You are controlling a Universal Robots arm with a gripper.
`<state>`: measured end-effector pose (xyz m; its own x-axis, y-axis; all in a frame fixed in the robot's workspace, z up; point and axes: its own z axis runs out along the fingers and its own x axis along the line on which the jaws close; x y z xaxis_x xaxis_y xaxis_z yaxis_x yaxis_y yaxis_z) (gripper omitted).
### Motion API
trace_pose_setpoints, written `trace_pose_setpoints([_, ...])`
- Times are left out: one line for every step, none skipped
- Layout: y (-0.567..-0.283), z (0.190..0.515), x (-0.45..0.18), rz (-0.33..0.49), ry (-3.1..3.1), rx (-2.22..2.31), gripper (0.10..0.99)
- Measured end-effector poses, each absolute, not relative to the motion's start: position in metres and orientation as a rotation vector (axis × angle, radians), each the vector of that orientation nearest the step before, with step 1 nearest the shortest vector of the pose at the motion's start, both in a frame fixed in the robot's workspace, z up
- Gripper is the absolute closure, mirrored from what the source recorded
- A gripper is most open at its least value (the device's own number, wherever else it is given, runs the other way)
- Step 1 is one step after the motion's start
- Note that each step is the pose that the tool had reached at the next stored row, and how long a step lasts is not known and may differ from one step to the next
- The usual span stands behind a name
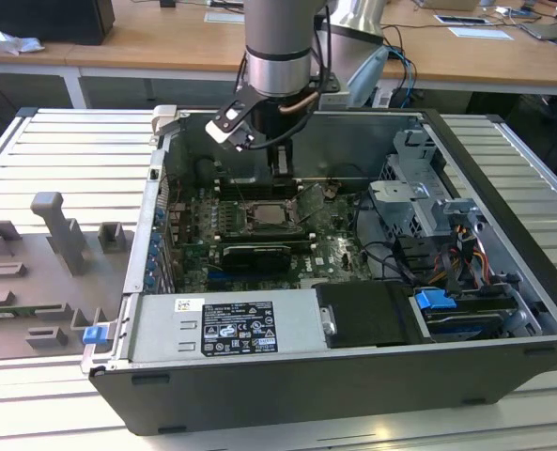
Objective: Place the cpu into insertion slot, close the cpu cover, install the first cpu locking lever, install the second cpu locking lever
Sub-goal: 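Close the cpu cover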
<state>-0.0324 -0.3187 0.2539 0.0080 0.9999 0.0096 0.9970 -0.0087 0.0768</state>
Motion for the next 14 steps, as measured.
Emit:
trace_pose_setpoints([-0.319, 0.254, -0.03, 0.094, 2.177, 2.196, 0.98])
trace_pose_setpoints([-0.319, 0.254, -0.027, 0.094, 2.177, 2.196, 0.98])
trace_pose_setpoints([-0.319, 0.254, -0.026, 0.094, 2.177, 2.196, 0.98])
trace_pose_setpoints([-0.319, 0.254, -0.026, 0.094, 2.177, 2.196, 0.98])
trace_pose_setpoints([-0.319, 0.255, -0.026, 0.094, 2.177, 2.196, 0.98])
trace_pose_setpoints([-0.319, 0.257, -0.026, 0.094, 2.177, 2.196, 0.98])
trace_pose_setpoints([-0.319, 0.26, -0.026, 0.094, 2.177, 2.196, 0.98])
trace_pose_setpoints([-0.319, 0.264, -0.026, 0.094, 2.177, 2.196, 0.98])
trace_pose_setpoints([-0.319, 0.269, -0.026, 0.094, 2.177, 2.196, 0.98])
trace_pose_setpoints([-0.319, 0.272, -0.026, 0.094, 2.177, 2.196, 0.98])
trace_pose_setpoints([-0.319, 0.274, -0.026, 0.094, 2.177, 2.196, 0.98])
trace_pose_setpoints([-0.319, 0.276, -0.026, 0.094, 2.177, 2.196, 0.98])
trace_pose_setpoints([-0.319, 0.276, -0.026, 0.094, 2.177, 2.196, 0.98])
trace_pose_setpoints([-0.319, 0.277, -0.026, 0.094, 2.177, 2.196, 0.98])
